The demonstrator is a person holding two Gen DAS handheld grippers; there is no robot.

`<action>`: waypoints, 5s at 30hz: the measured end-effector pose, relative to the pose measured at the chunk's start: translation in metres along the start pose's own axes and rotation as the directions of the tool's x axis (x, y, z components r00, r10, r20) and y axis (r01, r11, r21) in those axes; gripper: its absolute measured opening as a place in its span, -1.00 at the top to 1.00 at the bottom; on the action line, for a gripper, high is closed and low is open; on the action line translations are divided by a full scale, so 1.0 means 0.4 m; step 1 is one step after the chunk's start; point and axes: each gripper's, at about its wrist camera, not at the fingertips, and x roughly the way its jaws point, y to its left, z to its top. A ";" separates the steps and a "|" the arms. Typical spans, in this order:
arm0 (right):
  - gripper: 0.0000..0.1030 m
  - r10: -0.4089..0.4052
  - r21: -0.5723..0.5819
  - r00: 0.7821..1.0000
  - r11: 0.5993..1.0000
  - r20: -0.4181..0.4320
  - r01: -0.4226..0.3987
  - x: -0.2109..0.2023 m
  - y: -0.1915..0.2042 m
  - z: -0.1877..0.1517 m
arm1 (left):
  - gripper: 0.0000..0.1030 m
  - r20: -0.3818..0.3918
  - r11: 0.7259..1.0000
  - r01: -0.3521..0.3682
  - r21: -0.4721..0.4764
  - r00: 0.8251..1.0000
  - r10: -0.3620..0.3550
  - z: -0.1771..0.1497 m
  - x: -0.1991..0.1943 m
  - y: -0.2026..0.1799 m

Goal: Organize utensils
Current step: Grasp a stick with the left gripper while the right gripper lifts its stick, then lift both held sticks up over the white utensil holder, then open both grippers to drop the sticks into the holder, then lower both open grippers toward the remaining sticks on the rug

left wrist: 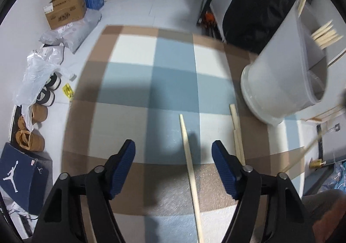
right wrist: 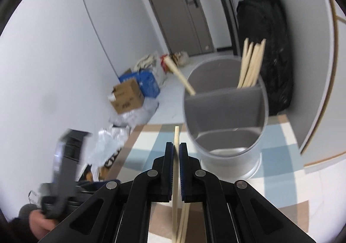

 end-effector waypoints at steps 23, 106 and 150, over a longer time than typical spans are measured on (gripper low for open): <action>0.93 0.038 -0.018 0.989 0.999 0.145 -0.036 -0.138 -0.028 0.052 | 0.98 0.117 0.999 0.000 -0.038 0.993 0.005 -0.018 -0.097 -0.029; 0.95 0.061 0.055 0.982 0.996 0.179 -0.072 -0.099 -0.221 0.274 | 0.98 0.283 0.888 0.203 0.412 0.898 -0.337 0.217 -0.346 -0.341; -0.37 0.032 0.018 0.963 0.999 -0.266 -0.028 -0.001 -0.080 -0.101 | -0.33 0.301 0.998 0.058 0.018 0.952 -0.060 -0.073 -0.196 -0.024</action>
